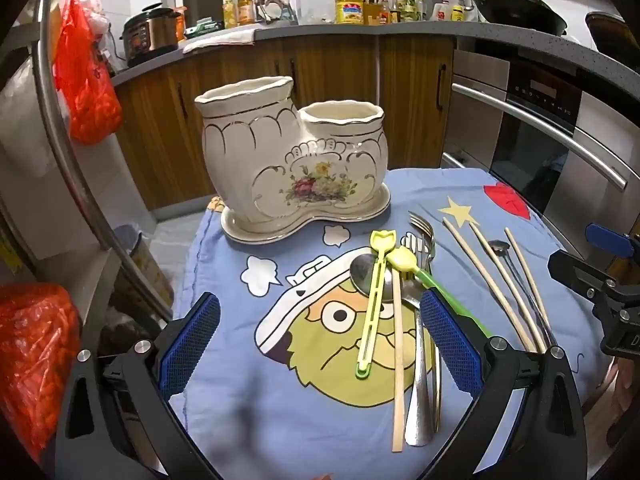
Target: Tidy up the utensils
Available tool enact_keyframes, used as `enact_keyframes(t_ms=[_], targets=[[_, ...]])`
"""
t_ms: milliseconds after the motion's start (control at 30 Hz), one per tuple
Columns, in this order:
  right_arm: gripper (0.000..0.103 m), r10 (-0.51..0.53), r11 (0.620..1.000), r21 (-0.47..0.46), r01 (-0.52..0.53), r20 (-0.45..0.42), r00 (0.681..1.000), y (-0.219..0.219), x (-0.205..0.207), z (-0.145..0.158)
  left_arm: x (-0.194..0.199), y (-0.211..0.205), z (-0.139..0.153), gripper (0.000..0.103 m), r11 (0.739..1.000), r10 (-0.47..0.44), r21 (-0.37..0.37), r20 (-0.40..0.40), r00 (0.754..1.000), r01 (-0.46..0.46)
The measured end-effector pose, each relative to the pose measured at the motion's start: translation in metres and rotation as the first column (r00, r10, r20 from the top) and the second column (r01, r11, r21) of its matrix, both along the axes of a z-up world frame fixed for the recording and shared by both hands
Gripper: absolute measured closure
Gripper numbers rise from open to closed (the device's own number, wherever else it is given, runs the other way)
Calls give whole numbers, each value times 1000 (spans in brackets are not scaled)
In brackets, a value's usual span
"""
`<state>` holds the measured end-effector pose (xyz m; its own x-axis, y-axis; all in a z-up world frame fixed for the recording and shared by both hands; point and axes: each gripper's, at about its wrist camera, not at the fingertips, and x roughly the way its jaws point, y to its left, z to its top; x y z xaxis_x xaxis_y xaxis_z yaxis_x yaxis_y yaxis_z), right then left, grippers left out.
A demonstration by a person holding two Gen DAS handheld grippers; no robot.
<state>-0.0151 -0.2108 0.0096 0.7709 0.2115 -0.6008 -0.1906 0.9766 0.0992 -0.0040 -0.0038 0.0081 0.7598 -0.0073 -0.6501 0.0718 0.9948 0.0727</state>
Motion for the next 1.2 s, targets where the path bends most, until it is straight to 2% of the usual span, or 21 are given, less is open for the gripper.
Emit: enact_keyframes(t_ms=[1200], targets=[[5,2,1000,-2,-2,0,1000,-1,-1,0,-4,4,-4,4,1000,-5,-5,5,1000,5]])
